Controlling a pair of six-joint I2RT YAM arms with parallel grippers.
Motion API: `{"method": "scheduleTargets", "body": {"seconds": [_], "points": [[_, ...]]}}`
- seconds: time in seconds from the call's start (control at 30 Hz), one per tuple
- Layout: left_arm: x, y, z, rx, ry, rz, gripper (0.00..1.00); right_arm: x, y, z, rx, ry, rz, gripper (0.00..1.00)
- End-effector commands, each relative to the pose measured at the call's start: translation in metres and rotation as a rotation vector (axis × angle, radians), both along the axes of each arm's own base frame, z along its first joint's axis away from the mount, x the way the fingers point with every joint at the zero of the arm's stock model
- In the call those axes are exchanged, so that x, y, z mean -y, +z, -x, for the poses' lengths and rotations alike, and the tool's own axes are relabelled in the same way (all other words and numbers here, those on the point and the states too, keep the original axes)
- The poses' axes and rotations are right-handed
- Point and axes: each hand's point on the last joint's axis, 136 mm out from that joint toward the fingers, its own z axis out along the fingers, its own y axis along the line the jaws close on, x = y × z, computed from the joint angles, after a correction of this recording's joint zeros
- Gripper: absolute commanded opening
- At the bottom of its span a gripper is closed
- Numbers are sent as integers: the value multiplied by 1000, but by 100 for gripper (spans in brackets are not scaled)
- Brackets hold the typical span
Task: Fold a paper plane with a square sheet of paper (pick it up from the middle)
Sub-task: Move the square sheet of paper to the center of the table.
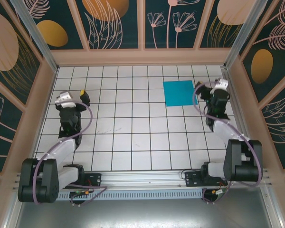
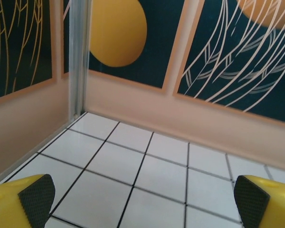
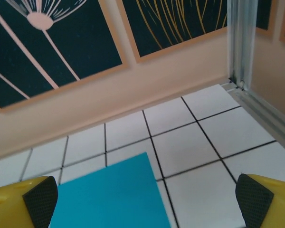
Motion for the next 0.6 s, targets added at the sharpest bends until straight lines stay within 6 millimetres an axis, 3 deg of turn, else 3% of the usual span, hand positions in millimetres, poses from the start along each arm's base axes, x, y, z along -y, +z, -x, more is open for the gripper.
{"method": "scheduleTargets", "body": {"seconds": [0.0,0.13,0.27,0.37,0.57], "points": [[-3,-14,-2,-131,32,177,99,-20,-61,-2,-321,-7,-178,99],[14,-12,-11,-215,-55,227,99,-76,-78,-32,-419,147,-283,99],[15,-16,-14,-243,-40,302,99,-119,-103,-58,-508,249,-401,96],[19,-19,-14,-252,-58,345,99,-141,-121,-74,-566,275,-427,94],[45,-26,-24,-306,-191,387,99,-163,-162,-93,-684,258,-425,89]]}}
